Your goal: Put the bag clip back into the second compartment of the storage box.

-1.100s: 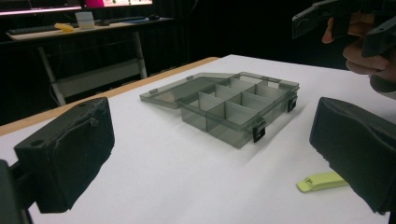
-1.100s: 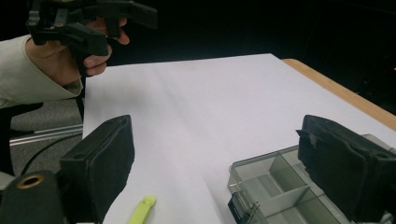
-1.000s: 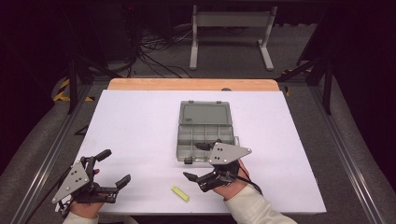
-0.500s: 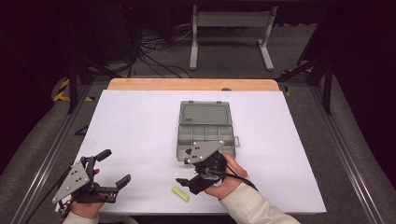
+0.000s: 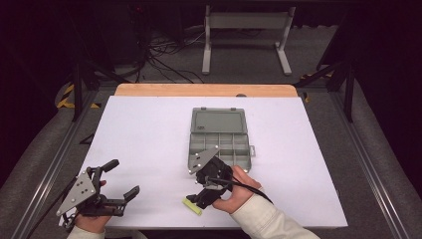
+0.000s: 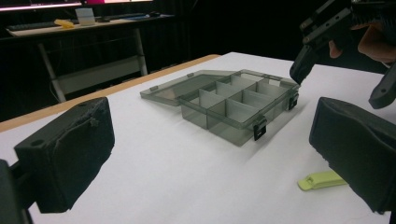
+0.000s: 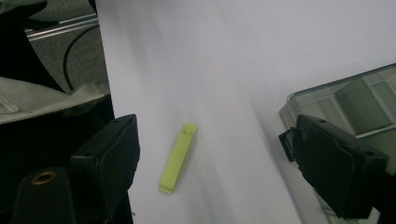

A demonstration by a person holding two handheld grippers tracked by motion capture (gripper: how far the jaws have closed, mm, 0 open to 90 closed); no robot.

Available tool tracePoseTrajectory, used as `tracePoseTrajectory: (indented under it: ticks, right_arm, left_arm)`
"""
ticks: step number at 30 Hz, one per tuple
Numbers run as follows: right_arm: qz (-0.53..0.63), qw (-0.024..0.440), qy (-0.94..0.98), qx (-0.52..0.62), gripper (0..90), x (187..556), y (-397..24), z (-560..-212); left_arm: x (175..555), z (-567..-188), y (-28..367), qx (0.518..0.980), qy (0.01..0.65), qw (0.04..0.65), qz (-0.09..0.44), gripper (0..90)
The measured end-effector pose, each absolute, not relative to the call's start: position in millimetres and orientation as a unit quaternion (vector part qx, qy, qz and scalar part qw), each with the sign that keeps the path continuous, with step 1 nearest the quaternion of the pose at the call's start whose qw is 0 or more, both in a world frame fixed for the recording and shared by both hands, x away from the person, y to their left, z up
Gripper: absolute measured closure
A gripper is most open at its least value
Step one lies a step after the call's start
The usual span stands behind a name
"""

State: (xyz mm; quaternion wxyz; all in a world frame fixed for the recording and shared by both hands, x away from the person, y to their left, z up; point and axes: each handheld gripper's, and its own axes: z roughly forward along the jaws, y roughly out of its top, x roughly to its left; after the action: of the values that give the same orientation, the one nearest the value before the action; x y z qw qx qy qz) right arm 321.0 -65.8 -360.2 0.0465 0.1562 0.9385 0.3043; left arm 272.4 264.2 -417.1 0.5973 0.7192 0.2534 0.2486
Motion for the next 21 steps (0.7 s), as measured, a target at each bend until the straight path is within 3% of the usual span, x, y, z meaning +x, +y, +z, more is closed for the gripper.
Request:
tracePoseTrajectory:
  ticks: [6,21]
  right_arm:
    - [0.281,0.019,0.948,0.150,18.1,319.6,-58.1,-370.9]
    - [0.255,0.010,0.956,0.146,26.3,315.9,-43.1,-405.7]
  left_arm:
    - [272.7,-417.4,263.8,0.720,0.253,0.596,0.247,0.6]
    - [272.4,-417.2,264.3,0.720,0.252,0.597,0.248,0.6]
